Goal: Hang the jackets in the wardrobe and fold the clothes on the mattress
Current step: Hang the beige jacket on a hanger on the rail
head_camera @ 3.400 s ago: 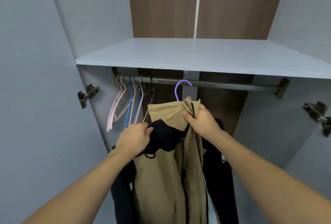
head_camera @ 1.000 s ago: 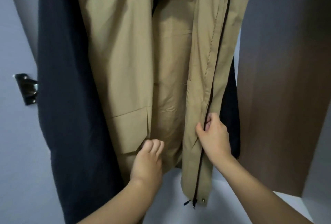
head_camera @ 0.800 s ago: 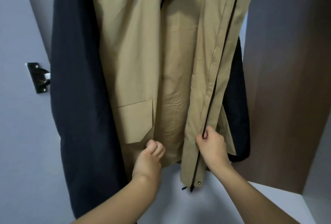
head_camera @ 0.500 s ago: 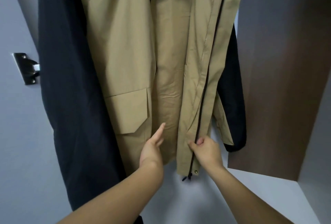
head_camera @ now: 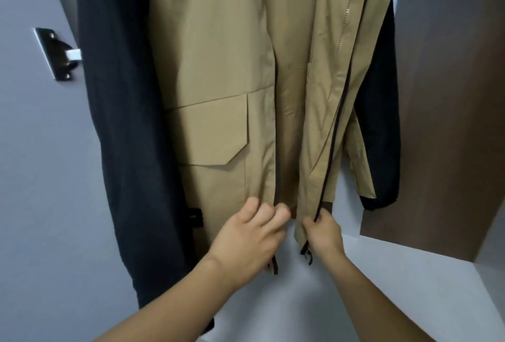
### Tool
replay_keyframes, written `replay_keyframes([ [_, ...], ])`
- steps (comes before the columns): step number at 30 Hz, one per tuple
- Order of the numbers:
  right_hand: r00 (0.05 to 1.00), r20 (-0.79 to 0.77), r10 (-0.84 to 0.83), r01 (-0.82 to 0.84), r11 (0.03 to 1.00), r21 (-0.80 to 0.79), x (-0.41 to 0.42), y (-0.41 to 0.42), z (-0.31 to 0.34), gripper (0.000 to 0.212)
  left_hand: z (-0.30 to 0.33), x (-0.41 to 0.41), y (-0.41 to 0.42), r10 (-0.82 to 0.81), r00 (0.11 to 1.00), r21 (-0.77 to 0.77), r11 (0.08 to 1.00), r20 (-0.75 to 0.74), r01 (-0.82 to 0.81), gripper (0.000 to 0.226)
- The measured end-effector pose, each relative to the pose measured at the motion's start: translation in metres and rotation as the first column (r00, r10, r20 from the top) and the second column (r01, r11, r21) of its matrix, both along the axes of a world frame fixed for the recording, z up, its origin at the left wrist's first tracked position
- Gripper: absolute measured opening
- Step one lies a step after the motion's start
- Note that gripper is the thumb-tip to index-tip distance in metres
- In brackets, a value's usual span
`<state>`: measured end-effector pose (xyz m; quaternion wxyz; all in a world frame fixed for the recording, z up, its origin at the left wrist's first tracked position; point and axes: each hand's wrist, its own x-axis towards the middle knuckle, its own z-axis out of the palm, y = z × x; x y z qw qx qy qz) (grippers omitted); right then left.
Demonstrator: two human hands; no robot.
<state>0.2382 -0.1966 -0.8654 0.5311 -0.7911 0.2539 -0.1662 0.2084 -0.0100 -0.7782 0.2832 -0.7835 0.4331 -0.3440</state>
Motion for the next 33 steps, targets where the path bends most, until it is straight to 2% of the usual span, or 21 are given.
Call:
replay_keyframes([
  [2,0.997,0.015,-0.074,0.068,0.967,0.247,-0.014,-0.011,-0.001,0.013,-0.014,-0.006,0.009,-0.141,0.984,-0.234,0.966,-0.113,0.111,0.025],
  [3,0.996,0.007,-0.093,0.081,0.897,0.434,-0.021,-0.015,0.001,0.009,-0.02,-0.009,0.011,-0.167,0.967,-0.319,0.942,-0.192,0.099,0.025],
  [4,0.996,-0.016,-0.085,0.078,0.791,0.607,-0.03,-0.017,0.004,0.009,-0.026,-0.014,0.012,-0.173,0.94,-0.4,0.916,-0.295,0.043,0.029],
  [6,0.997,-0.073,-0.026,0.073,0.621,0.78,-0.048,-0.02,0.013,0.02,-0.029,-0.026,0.014,-0.191,0.854,-0.583,0.798,-0.484,-0.153,0.023],
  [8,0.995,-0.093,0.047,0.057,0.502,0.863,-0.067,-0.016,0.022,0.028,-0.03,-0.031,0.014,-0.327,0.758,-0.744,0.6,-0.564,-0.295,0.016],
  [10,0.995,-0.084,0.046,0.059,0.396,0.916,-0.086,-0.009,0.032,0.028,-0.029,-0.036,0.008,-0.507,0.694,-0.855,0.379,-0.512,-0.354,0.02],
  [11,0.998,-0.066,0.018,0.056,0.343,0.938,-0.094,-0.005,0.037,0.024,-0.027,-0.039,0.003,-0.608,0.648,-0.882,0.226,-0.459,-0.413,0.028],
  [12,0.999,-0.043,-0.024,0.049,0.296,0.954,-0.102,-0.002,0.041,0.021,-0.025,-0.04,-0.002,-0.709,0.574,-0.849,0.069,-0.411,-0.523,0.037],
  [13,0.997,-0.022,-0.067,0.04,0.269,0.962,-0.11,-0.001,0.04,0.018,-0.021,-0.042,-0.008,-0.803,0.475,-0.742,-0.062,-0.36,-0.668,0.043],
  [14,0.995,-0.003,-0.098,0.028,0.264,0.964,-0.117,0.0,0.038,0.015,-0.02,-0.043,-0.013,-0.855,0.396,-0.604,-0.126,-0.336,-0.787,0.041],
  [15,0.993,-0.001,-0.116,0.033,0.277,0.96,-0.123,-0.002,0.034,0.013,-0.021,-0.041,-0.018,-0.869,0.33,-0.503,-0.112,-0.369,-0.857,0.032],
  [16,0.993,0.002,-0.118,0.034,0.299,0.954,-0.13,-0.003,0.032,0.013,-0.023,-0.039,-0.02,-0.854,0.256,-0.448,-0.03,-0.454,-0.894,0.019],
  [17,0.994,0.001,-0.108,0.035,0.331,0.943,-0.135,-0.005,0.028,0.016,-0.025,-0.038,-0.021,-0.823,0.17,-0.411,0.083,-0.542,-0.908,0.011],
  [20,0.999,-0.019,-0.03,0.03,0.427,0.904,-0.142,-0.009,0.025,0.019,-0.032,-0.039,-0.022,-0.654,-0.07,-0.309,0.446,-0.753,-0.84,0.01],
  [22,0.997,-0.048,0.052,0.01,0.562,0.827,-0.142,-0.013,0.022,0.018,-0.035,-0.043,-0.022,-0.434,-0.063,-0.223,0.575,-0.899,-0.787,0.025],
  [24,0.99,-0.071,0.12,-0.018,0.616,0.788,-0.144,-0.015,0.019,0.022,-0.039,-0.045,-0.024,-0.379,-0.062,-0.172,0.553,-0.923,-0.815,0.031],
  [26,0.988,-0.055,0.145,-0.038,0.571,0.82,-0.146,-0.017,0.016,0.026,-0.046,-0.044,-0.024,-0.572,-0.155,-0.124,0.419,-0.805,-0.899,0.025],
  [28,0.994,-0.023,0.104,-0.031,0.489,0.872,-0.145,-0.021,0.013,0.02,-0.054,-0.038,-0.026,-0.835,-0.256,0.006,0.29,-0.488,-0.957,0.017],
  [29,0.996,-0.011,0.085,-0.029,0.45,0.893,-0.144,-0.022,0.013,0.014,-0.059,-0.035,-0.027,-0.911,-0.266,0.065,0.259,-0.316,-0.964,0.014],
  [31,0.997,0.006,0.074,-0.036,0.412,0.911,-0.144,-0.021,0.012,0.007,-0.069,-0.032,-0.029,-0.972,-0.214,0.116,0.203,-0.099,-0.972,0.015],
  [33,0.995,0.046,0.086,-0.077,0.397,0.915,-0.145,-0.022,0.011,0.009,-0.075,-0.032,-0.032,-0.99,-0.127,0.092,0.121,-0.067,-0.988,0.026],
])
